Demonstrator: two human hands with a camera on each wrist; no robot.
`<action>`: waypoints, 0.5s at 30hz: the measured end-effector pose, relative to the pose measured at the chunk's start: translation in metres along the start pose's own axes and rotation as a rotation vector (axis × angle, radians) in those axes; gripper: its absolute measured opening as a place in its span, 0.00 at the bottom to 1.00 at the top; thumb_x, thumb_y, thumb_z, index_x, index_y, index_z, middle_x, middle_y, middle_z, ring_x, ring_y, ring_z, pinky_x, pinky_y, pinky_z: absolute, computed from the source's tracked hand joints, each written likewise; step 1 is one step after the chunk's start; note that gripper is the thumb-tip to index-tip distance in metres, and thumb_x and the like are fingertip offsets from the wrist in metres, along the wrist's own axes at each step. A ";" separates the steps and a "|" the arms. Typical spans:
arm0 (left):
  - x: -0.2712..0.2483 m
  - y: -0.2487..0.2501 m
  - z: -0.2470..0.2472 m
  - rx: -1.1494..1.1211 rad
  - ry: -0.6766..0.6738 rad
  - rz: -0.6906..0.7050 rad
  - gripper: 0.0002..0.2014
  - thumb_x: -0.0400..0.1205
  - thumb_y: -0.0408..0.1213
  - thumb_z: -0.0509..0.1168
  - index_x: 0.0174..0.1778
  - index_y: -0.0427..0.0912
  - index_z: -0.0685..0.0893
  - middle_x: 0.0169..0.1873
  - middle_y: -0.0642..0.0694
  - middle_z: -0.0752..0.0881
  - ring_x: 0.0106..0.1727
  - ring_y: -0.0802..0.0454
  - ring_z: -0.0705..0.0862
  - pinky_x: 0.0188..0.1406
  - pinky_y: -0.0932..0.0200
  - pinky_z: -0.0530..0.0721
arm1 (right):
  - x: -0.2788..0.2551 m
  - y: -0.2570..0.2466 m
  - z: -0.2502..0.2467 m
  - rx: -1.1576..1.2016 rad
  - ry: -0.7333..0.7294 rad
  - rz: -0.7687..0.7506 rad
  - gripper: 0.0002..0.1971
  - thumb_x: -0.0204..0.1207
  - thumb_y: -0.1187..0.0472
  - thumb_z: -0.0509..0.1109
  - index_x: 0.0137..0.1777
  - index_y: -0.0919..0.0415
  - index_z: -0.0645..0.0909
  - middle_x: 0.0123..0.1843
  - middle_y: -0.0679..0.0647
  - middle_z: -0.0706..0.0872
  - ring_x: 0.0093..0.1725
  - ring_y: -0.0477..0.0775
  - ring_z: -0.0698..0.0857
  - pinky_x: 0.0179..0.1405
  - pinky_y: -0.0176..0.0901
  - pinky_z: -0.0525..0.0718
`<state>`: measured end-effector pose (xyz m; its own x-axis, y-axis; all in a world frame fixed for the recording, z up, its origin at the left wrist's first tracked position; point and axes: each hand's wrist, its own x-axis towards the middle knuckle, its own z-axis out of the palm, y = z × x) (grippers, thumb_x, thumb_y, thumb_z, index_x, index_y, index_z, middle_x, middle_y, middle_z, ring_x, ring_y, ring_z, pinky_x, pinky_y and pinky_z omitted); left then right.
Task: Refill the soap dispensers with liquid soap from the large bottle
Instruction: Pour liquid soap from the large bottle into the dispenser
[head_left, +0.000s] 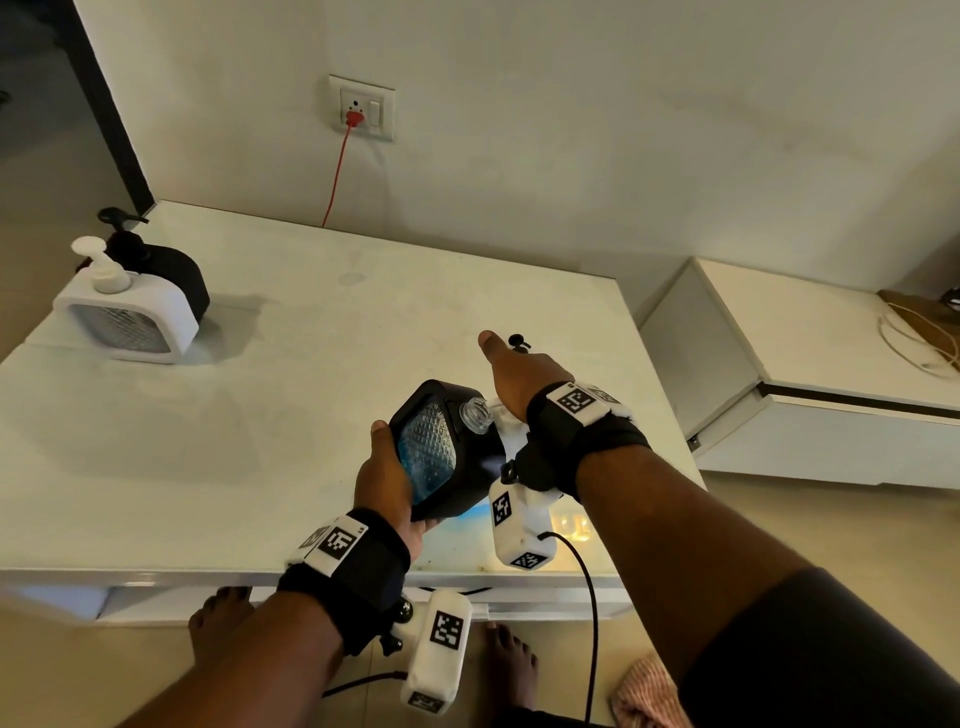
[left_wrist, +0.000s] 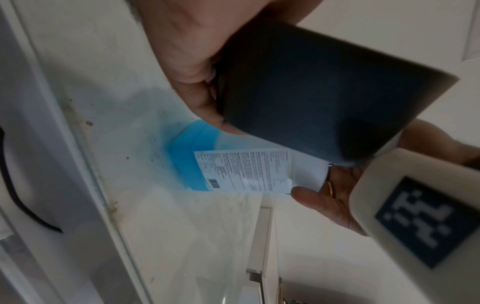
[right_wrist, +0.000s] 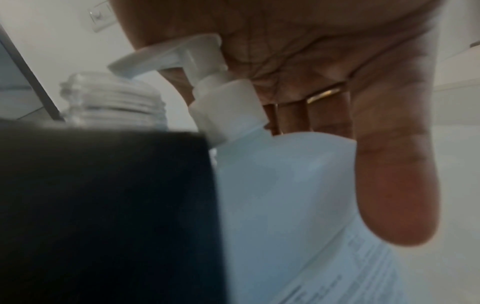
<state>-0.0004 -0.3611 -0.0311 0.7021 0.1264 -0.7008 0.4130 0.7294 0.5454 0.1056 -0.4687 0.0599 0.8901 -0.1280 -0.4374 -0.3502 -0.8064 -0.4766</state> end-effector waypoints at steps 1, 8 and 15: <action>0.000 0.000 0.000 0.002 0.001 0.001 0.25 0.91 0.64 0.51 0.67 0.52 0.82 0.63 0.36 0.87 0.61 0.34 0.88 0.54 0.41 0.89 | 0.000 0.000 -0.001 0.001 -0.006 -0.006 0.46 0.73 0.20 0.47 0.66 0.60 0.81 0.61 0.60 0.86 0.57 0.61 0.84 0.56 0.50 0.75; 0.000 0.002 0.000 -0.008 0.020 0.001 0.24 0.90 0.64 0.53 0.66 0.51 0.83 0.64 0.36 0.87 0.62 0.34 0.87 0.59 0.37 0.87 | -0.015 -0.012 -0.014 -0.040 -0.122 -0.060 0.44 0.76 0.22 0.40 0.54 0.60 0.81 0.45 0.59 0.83 0.42 0.57 0.81 0.53 0.47 0.75; -0.002 0.004 0.002 -0.020 0.002 -0.014 0.23 0.90 0.64 0.52 0.64 0.52 0.83 0.65 0.36 0.87 0.64 0.34 0.86 0.64 0.36 0.86 | -0.026 -0.016 -0.027 -0.091 -0.147 -0.075 0.49 0.75 0.22 0.36 0.79 0.57 0.72 0.73 0.63 0.79 0.59 0.61 0.81 0.74 0.56 0.72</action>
<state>0.0009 -0.3601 -0.0268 0.6950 0.1172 -0.7094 0.4115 0.7442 0.5262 0.0961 -0.4675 0.0995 0.8579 0.0146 -0.5136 -0.2510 -0.8603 -0.4436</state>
